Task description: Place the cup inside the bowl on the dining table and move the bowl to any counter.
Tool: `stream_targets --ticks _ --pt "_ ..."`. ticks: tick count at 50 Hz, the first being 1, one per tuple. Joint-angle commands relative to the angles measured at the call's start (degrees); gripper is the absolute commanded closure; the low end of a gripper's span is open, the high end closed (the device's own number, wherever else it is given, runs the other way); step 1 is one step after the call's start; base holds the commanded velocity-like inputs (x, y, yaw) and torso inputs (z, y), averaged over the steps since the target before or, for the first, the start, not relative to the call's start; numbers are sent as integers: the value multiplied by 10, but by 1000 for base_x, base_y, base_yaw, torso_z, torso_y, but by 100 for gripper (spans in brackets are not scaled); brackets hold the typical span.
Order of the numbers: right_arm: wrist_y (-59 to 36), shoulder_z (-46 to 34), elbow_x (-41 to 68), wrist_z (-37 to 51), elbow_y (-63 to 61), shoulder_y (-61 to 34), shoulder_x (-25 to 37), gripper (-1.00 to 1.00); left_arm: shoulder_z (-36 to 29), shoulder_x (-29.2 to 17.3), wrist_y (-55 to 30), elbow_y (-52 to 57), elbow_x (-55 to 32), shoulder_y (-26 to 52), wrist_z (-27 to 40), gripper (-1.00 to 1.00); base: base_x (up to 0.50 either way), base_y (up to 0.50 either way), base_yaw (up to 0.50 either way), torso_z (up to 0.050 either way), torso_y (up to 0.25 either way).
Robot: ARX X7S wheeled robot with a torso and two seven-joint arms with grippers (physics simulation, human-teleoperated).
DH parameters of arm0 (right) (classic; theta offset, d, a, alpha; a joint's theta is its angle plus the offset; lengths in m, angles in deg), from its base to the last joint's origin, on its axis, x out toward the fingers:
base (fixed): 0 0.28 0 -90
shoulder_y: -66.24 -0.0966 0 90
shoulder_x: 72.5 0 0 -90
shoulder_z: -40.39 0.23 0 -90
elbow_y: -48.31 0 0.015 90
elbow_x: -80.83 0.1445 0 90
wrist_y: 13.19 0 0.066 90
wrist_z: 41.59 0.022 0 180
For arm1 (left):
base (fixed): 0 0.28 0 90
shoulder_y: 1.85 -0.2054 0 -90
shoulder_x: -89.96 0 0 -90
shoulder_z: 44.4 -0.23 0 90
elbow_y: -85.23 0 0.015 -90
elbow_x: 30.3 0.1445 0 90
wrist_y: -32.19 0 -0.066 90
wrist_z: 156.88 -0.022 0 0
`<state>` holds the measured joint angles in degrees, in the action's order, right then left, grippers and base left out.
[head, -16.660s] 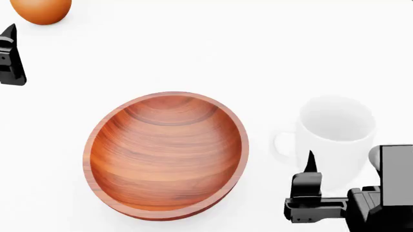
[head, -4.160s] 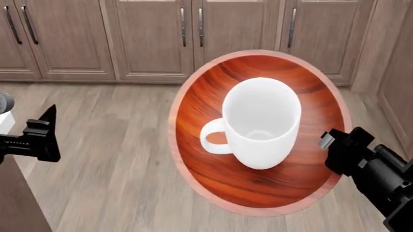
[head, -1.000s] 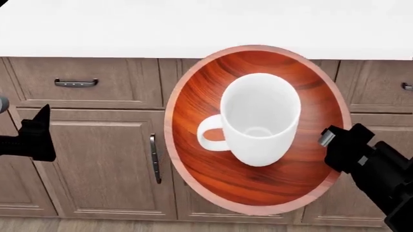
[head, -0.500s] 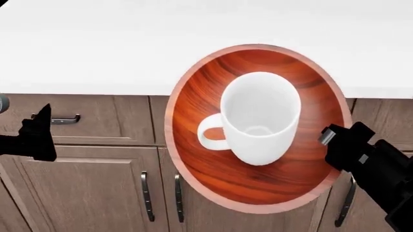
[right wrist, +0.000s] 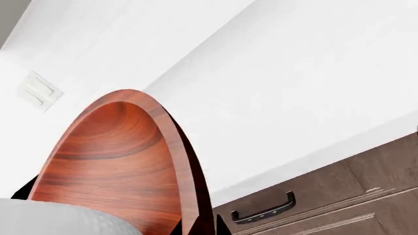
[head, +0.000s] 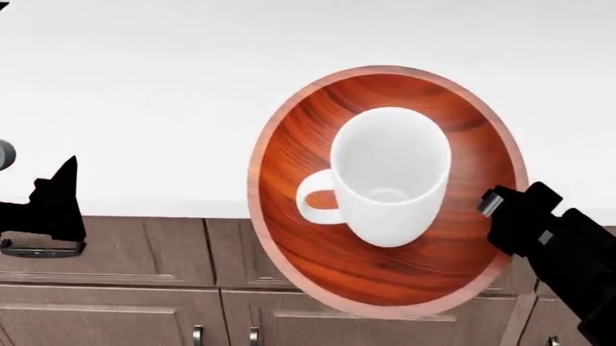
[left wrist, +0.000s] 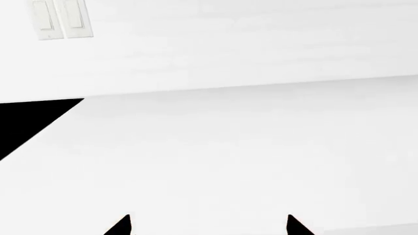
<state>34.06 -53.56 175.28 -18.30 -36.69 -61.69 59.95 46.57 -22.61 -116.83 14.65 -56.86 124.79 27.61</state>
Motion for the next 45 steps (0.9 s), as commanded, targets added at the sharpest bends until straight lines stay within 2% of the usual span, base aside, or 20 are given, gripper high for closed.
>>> stream_targets --ticks 1,45 --pt "6 14 5 -10 -5 -2 0 100 5 1 17 -4 0 -3 -3 -100 500 0 0 0 0" --pt "13 11 4 -16 -3 10 -7 100 0 -1 24 -7 -4 -5 3 -100 431 0 0 0 2"
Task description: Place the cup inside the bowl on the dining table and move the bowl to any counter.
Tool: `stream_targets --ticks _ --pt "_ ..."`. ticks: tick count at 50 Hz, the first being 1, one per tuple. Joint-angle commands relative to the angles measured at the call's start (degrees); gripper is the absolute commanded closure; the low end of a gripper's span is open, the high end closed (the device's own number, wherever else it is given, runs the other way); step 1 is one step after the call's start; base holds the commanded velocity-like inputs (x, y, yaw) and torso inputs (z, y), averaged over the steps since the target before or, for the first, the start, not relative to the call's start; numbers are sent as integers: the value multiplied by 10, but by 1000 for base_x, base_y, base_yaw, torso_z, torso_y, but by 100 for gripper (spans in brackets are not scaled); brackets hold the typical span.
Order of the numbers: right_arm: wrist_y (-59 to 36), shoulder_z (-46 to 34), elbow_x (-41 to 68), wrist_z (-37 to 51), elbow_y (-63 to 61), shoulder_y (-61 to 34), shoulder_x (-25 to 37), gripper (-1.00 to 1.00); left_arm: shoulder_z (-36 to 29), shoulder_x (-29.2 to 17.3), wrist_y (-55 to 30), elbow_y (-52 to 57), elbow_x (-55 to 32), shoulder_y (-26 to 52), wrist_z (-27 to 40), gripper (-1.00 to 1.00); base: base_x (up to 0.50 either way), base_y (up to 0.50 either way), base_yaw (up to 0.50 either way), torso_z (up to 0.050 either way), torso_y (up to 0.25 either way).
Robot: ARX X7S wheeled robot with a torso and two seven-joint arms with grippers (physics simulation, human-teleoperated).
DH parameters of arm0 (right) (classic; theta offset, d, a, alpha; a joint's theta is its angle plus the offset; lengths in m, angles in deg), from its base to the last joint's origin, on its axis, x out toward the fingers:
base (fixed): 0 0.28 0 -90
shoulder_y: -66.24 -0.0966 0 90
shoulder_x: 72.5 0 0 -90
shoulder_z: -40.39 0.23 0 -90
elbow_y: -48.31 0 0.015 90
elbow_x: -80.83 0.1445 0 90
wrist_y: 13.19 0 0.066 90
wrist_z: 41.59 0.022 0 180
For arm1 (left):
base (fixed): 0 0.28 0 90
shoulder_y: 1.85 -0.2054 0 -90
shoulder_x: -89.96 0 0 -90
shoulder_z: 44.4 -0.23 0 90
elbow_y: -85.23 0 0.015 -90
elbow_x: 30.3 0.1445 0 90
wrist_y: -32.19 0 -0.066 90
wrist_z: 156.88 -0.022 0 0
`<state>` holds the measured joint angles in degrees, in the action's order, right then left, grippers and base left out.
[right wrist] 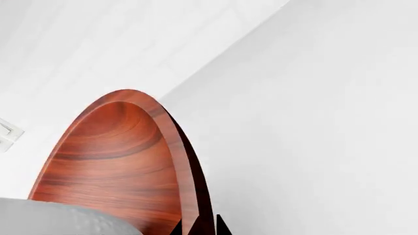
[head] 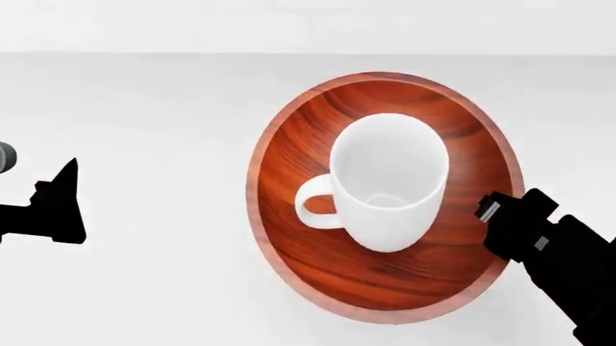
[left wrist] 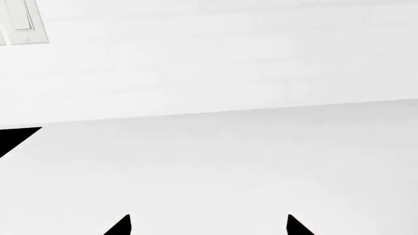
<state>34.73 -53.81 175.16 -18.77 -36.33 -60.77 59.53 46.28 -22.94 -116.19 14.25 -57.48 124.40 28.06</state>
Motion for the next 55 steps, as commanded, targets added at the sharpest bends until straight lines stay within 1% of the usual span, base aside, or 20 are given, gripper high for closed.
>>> stream_targets --ticks 1,15,25,27,44,55 --pt "6 13 5 -11 -6 1 -2 100 4 1 18 -4 1 -1 -2 -100 461 0 0 0 0" --pt "2 8 9 -9 0 3 -5 100 3 1 22 -6 -1 -2 -1 -100 343 0 0 1 2" --pt "12 -9 -16 -31 36 13 -24 100 7 -3 26 -7 -3 -7 -2 -100 181 0 0 0 1" --pt "21 -5 -16 -24 42 18 -29 100 6 -3 25 -6 -3 -8 -2 -100 53 0 0 0 5" --pt "26 -9 -23 -46 43 51 -32 100 5 -2 23 -1 -6 -10 4 -100 0 0 0 0 1" --pt "22 -16 -25 -38 50 46 -33 100 5 -4 27 -6 -8 -9 3 -100 0 0 0 0 0"
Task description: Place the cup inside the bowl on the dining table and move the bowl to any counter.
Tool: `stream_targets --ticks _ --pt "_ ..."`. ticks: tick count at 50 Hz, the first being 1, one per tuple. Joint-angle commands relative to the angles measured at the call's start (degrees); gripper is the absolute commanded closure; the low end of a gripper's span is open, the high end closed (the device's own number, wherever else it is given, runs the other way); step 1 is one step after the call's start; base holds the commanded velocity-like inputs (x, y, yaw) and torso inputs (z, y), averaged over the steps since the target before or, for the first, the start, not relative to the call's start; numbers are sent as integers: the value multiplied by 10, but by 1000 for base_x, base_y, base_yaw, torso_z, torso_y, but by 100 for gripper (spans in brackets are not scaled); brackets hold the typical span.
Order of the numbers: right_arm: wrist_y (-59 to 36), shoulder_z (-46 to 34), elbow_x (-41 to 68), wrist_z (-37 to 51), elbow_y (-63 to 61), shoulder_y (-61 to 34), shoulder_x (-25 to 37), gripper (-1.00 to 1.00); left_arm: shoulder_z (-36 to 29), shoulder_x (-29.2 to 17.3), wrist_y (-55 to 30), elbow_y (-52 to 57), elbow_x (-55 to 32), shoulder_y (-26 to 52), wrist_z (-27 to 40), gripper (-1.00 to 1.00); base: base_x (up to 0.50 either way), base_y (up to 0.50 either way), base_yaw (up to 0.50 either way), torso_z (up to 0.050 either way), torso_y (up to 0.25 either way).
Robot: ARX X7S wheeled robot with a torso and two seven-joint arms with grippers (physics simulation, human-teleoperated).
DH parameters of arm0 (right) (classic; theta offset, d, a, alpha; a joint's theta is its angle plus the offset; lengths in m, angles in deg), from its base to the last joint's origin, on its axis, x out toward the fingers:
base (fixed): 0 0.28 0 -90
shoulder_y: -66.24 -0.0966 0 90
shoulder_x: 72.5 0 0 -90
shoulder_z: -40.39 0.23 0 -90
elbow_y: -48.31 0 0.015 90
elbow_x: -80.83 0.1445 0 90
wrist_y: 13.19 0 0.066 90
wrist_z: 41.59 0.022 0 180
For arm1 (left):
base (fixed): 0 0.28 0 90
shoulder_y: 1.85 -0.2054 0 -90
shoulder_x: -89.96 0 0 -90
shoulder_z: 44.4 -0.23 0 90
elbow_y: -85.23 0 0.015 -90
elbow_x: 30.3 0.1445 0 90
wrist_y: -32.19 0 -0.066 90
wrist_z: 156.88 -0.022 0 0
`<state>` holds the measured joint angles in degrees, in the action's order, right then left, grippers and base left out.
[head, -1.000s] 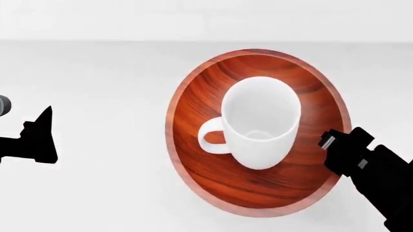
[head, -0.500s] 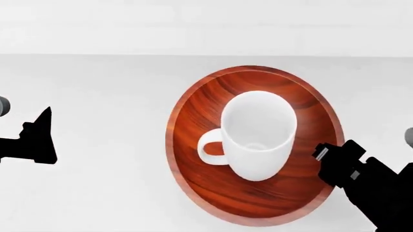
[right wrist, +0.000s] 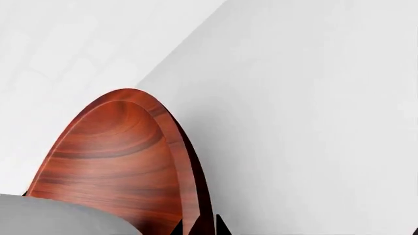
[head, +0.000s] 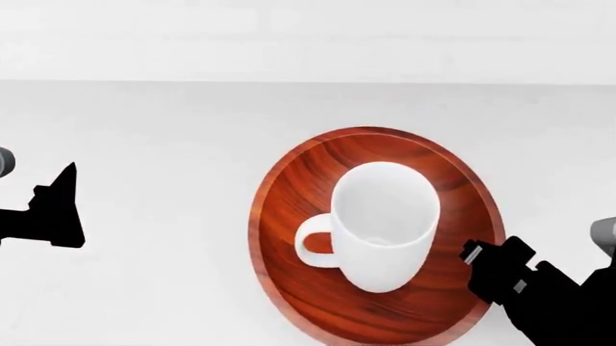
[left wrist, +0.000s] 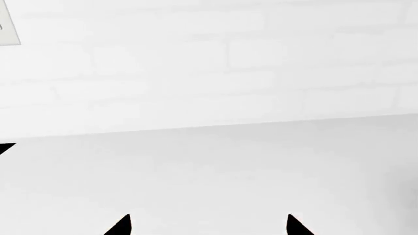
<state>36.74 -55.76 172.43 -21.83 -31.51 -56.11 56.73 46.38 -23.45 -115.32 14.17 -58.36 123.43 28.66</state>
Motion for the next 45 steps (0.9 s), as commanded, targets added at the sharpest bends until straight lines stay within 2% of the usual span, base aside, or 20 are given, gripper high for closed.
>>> stream_targets --ticks 1,11,12,34,45 --pt "2 3 3 -8 2 -1 -6 100 4 1 19 -6 1 0 -3 -100 0 0 0 0 0" --pt "-2 3 5 4 -6 -7 0 100 2 3 28 -11 3 -5 -2 -100 0 0 0 0 0" --pt "-1 4 5 3 -9 -7 0 -100 1 4 28 -11 3 -5 -2 -100 0 0 0 0 0" --pt "13 26 9 15 -50 -8 18 -100 -1 2 23 -6 -2 -1 2 -100 0 0 0 0 0" --pt "-2 -14 -73 17 -129 -35 59 -100 1 0 17 -3 -7 7 4 -100 0 0 0 0 0"
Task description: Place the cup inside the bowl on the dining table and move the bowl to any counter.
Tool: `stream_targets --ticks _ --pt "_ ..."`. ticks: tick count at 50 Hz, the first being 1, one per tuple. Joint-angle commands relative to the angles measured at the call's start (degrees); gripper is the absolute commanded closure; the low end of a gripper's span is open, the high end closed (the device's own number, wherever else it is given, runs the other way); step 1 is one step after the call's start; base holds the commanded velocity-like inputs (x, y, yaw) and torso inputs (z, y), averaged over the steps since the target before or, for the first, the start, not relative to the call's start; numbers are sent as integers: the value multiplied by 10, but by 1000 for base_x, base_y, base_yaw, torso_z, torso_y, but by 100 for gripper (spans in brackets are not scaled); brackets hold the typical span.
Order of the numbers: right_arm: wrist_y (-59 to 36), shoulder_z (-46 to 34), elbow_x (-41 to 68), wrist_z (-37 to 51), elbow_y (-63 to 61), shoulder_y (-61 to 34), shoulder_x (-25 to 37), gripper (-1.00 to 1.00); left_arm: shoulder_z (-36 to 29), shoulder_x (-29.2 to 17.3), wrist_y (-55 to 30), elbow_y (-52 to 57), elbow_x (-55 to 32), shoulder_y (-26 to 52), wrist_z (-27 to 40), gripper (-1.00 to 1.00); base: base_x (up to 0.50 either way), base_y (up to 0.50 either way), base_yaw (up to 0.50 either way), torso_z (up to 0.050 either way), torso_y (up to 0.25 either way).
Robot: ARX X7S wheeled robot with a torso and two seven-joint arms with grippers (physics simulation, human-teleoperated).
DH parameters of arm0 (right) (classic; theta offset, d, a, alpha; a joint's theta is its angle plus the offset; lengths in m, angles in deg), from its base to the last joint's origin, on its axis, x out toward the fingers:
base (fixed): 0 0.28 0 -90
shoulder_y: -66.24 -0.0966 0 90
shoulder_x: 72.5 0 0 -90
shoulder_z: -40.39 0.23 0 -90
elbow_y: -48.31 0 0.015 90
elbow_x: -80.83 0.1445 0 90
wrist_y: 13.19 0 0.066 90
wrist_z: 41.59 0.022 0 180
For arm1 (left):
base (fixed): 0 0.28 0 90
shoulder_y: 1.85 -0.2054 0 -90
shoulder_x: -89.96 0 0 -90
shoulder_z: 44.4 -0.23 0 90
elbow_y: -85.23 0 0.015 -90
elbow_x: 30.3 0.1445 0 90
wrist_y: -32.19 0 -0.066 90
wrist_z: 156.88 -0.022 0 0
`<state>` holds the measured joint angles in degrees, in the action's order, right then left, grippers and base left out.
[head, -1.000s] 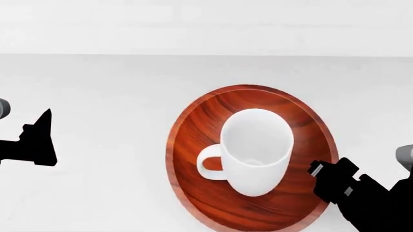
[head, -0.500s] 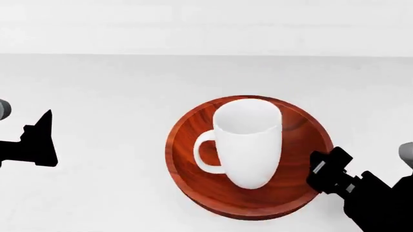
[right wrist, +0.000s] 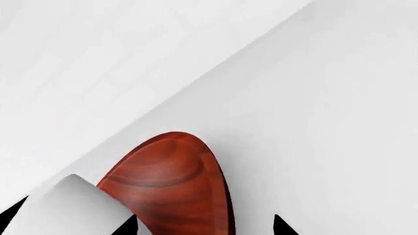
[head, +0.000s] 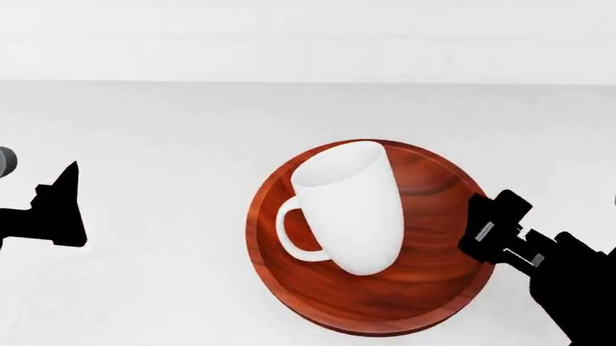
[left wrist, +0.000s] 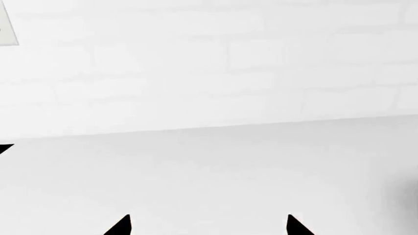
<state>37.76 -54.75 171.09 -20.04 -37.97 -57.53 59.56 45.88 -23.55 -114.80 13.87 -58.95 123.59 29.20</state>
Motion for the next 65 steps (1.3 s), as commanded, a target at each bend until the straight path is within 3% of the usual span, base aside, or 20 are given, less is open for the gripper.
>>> stream_targets --ticks 1,9,24,36,41,50,65 --pt "-10 -30 -79 -4 -84 -22 38 -100 6 1 11 1 -1 5 0 -100 0 0 0 0 0" --pt "59 -41 -224 -26 -190 18 77 -100 6 1 -19 21 -13 26 10 -100 0 0 0 0 0" --pt "68 -5 -244 -5 -292 23 147 -100 17 19 -108 101 -50 74 53 -100 0 0 0 0 0" --pt "-4 -30 -210 -5 -282 -111 160 -100 19 30 -191 119 -77 150 84 -100 0 0 0 0 0" --pt "-57 -57 -195 4 -266 -209 148 -100 -7 35 -220 74 -75 233 85 -100 0 0 0 0 0" --pt "-106 -102 -216 -17 -196 -339 109 -100 -52 40 -181 -22 -50 331 67 -100 0 0 0 0 0" --pt "-84 -148 -306 -72 -104 -429 72 -100 -107 49 -89 -134 -5 369 42 -100 0 0 0 0 0"
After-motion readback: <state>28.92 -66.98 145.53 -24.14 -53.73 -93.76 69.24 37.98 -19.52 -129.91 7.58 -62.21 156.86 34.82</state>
